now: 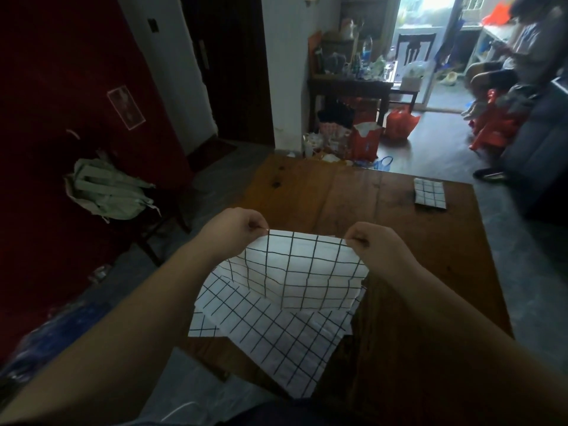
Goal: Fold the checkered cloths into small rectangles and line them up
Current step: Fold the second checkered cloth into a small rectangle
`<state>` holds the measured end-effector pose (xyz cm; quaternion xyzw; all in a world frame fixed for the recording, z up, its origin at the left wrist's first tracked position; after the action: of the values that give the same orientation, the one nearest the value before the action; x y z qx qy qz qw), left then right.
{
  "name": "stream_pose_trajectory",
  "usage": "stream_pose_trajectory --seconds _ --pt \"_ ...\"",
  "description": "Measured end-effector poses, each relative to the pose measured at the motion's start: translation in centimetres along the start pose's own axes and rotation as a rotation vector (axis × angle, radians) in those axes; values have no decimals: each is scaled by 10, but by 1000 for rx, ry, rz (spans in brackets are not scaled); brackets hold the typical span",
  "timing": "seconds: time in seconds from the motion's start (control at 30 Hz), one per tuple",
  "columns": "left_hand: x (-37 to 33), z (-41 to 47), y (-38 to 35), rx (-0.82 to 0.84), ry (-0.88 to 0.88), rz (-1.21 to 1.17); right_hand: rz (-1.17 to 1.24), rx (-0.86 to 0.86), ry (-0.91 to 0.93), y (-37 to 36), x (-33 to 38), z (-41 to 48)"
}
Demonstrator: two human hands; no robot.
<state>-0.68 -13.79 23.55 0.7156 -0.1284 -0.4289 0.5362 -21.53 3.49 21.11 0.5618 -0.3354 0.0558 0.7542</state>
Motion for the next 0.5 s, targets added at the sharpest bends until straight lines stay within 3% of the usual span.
stream_pose_trajectory --seconds 0.5 --pt "42 -9 -4 -111 124 30 -160 -36 33 13 -28 -3"
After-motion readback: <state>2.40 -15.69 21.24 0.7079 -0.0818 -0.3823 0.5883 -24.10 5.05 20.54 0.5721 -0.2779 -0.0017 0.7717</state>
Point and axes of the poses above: each hand's wrist, its own z-axis towards the middle knuckle, its own y-axis out of the back of the hand, x = y × z, the point moved 10 cm from there along z, towards the middle knuckle
